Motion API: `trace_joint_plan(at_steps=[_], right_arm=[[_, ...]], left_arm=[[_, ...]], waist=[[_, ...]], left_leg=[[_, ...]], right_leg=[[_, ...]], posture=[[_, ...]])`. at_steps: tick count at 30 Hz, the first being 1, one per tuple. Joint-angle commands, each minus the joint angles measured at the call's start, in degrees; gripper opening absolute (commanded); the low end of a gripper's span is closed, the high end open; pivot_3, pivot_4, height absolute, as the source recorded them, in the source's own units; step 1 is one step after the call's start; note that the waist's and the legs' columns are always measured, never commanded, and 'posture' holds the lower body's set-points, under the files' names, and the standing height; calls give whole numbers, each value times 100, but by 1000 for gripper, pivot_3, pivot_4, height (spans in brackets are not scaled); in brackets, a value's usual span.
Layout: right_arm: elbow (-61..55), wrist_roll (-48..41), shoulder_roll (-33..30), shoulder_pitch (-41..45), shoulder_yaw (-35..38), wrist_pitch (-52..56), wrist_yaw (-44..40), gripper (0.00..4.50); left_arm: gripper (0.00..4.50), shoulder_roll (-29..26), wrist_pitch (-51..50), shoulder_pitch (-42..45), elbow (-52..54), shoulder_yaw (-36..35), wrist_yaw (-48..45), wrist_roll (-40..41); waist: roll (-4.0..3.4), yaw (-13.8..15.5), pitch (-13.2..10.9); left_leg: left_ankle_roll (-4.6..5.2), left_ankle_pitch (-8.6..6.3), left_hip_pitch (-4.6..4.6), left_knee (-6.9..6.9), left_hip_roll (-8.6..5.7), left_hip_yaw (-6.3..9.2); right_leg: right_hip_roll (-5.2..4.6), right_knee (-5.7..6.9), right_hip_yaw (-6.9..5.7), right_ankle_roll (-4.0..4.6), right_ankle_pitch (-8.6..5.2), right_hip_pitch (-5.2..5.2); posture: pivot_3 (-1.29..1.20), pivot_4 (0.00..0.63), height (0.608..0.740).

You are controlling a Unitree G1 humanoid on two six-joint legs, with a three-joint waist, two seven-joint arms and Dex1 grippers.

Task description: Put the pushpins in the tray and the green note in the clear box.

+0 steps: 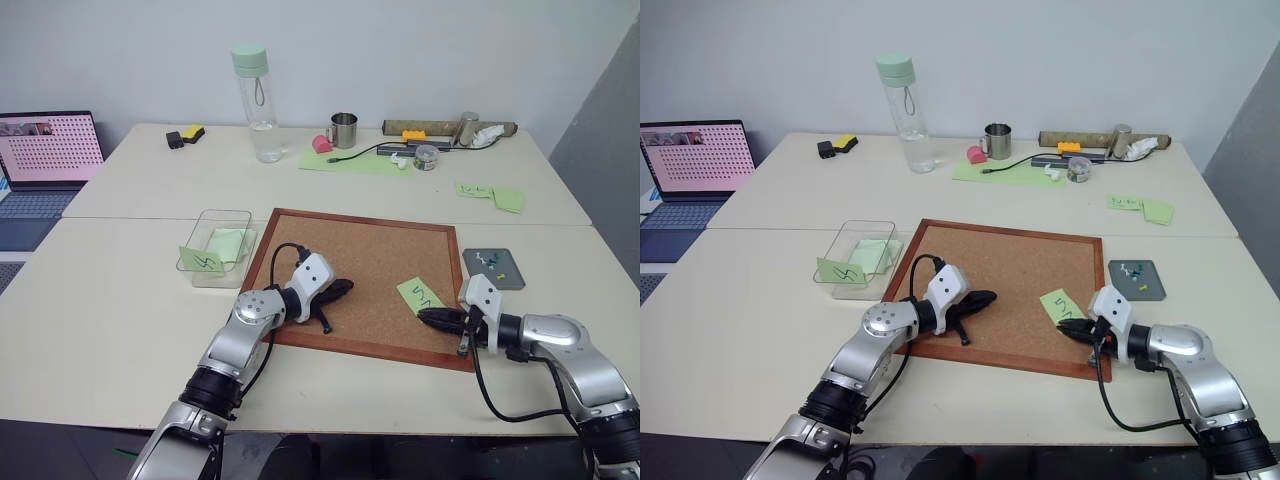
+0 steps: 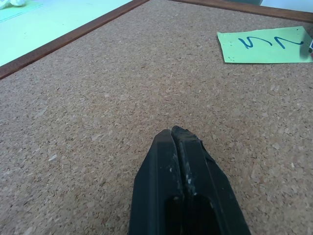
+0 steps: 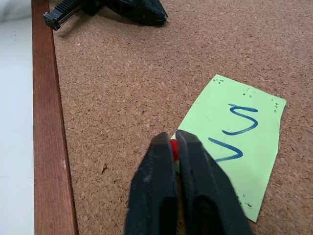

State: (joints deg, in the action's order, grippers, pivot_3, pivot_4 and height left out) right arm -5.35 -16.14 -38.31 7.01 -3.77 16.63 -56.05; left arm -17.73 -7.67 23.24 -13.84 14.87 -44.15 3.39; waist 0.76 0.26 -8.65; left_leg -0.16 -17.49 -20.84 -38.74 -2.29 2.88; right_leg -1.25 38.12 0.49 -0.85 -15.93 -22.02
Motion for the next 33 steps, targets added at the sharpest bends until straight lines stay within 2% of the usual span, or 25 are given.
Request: trace_joint_plan(at_steps=[1, 7, 12, 15, 17, 18, 19, 23, 27, 33], right_arm=[[-333, -202, -129, -12, 262, 122, -29, 2], [-890, -663, -291, 243, 641, 543, -34, 2], [-905, -757, -438, 467, 721, 645, -105, 2], [-821, -694, -409, 685, 692, 526, -37, 2], [-796, -627, -374, 777, 657, 437, 9, 0], [-780, -555, -382, 788, 617, 355, 5, 0], [-748, -464, -390, 789, 571, 248, 2, 0], [-599, -159, -373, 762, 434, -156, -1, 0], [-504, 56, -309, 772, 273, -477, 1, 0], [-623, 237, -169, 831, 190, -790, 102, 0]], left_arm=[[0, -28, -217, -232, -315, 217, -23, -212], [0, -8, -206, -227, -357, 203, -12, -195], [0, 86, -182, -185, -424, 167, 15, -140], [0, 267, -776, -128, -36, -206, -56, 455], [376, 307, -1315, -119, 399, -470, -161, 914], [396, 294, -1583, -127, 596, -570, -202, 1103], [729, 286, -1905, -147, 812, -693, -214, 1329], [1571, 245, -3106, -338, 1617, -1021, -201, 2171], [2390, 153, -3704, -443, 1963, -1076, -201, 2555], [3654, 895, -4187, -277, 1908, -1546, 462, 3231]], waist=[[-1, 1, 0], [-5, 18, -2], [-3, 23, -1], [-4, 27, -3], [1, 24, -6], [4, 20, -9], [5, 15, -12], [20, 7, -31], [20, 1, -36], [20, 13, -37]], left_leg=[[0, 0, 0, 0, 0, 1], [1, 0, -4, 1, 0, 3], [1, 0, -4, 1, 0, 6], [2, -1, -5, 1, 0, 5], [2, -1, -7, 0, 0, 5], [2, -1, -9, 1, 0, 6], [2, -1, -12, 1, 0, 8], [2, -1, -36, 1, 0, 9], [-1, 0, -49, 0, 0, 12], [-2, 0, -48, -3, -1, 15]], right_leg=[[0, -1, 0, 0, 0, 0], [0, -4, -1, 0, 0, -1], [0, -9, -5, -1, 0, 2], [-1, -12, -4, -1, 0, 2], [-1, -11, -4, -2, 1, 1], [-1, -10, -6, -2, 1, -1], [-1, -10, -7, -2, 1, -4], [-1, -12, -9, -2, 1, -25], [-2, -16, -11, -1, 2, -33], [-2, -16, -14, -1, 2, -30]], posture=[[0, 150, 740], [0, 150, 740], [0, 150, 740], [0, 150, 740], [0, 150, 740], [0, 150, 740], [0, 150, 740], [0, 150, 740], [0, 150, 740], [0, 150, 740]])
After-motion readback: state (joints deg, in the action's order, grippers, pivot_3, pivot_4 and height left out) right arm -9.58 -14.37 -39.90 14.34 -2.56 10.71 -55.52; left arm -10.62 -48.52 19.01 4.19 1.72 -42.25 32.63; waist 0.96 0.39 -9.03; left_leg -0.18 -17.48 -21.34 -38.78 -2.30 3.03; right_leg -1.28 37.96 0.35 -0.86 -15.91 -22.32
